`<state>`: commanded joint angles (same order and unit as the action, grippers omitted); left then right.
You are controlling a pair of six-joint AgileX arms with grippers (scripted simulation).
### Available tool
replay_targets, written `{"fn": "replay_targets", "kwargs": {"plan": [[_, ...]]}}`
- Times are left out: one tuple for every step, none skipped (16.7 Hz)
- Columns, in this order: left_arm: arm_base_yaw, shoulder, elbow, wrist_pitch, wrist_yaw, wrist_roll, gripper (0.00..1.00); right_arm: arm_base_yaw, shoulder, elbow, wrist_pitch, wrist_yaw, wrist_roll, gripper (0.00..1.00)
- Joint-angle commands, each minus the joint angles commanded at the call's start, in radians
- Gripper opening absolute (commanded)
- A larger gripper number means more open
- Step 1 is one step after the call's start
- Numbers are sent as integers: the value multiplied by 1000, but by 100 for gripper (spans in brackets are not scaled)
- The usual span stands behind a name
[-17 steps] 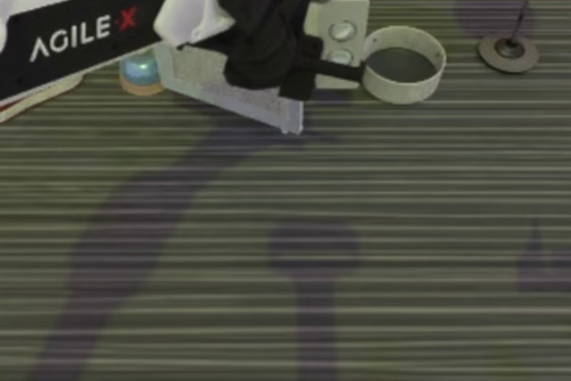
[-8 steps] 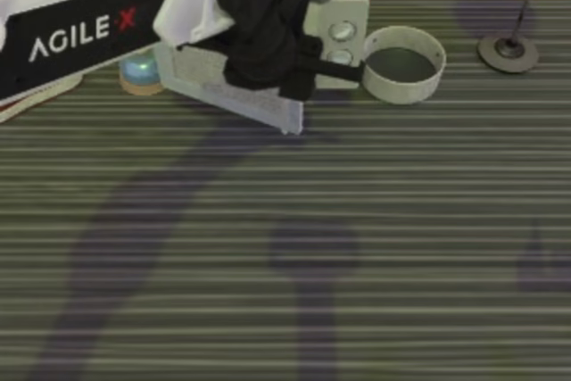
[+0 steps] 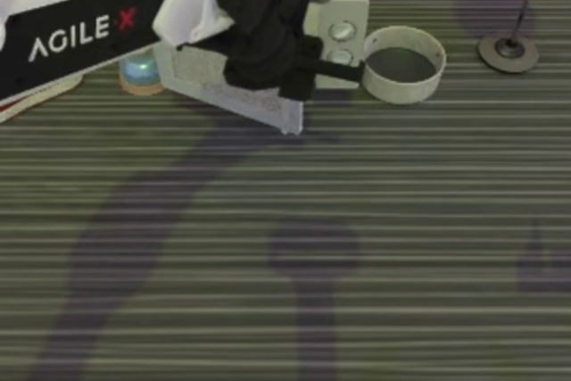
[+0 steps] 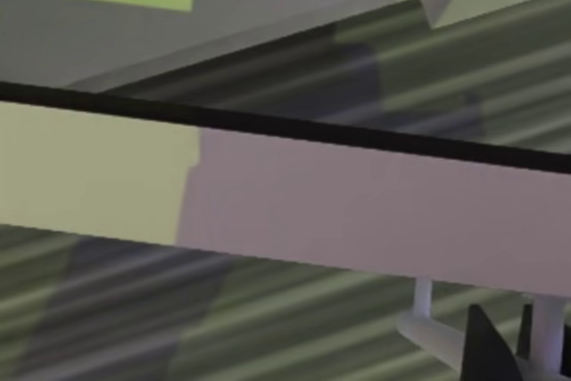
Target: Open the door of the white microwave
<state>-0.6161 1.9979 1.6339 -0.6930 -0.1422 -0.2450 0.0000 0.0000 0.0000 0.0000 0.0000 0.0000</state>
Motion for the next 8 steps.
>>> {"fn": "replay_targets", "kwargs": {"plan": [[0,0,0,0,0,0,0,0,0,0,0,0,0,100],[-7,-1,3,0,7,-5,0,0,0,0,0,0,0,100],[-6,-4,0,2,8,-1,0,0,0,0,0,0,0,100],[-3,-12,-12,7,14,11,0,0,0,0,0,0,0,100],[2,-24,-29,14,21,28,0,0,0,0,0,0,0,100],[8,-37,-50,21,31,47,0,0,0,0,0,0,0,100],[14,-50,-70,29,40,67,0,0,0,0,0,0,0,100],[19,-61,-87,35,49,85,0,0,0,0,0,0,0,100]]}}
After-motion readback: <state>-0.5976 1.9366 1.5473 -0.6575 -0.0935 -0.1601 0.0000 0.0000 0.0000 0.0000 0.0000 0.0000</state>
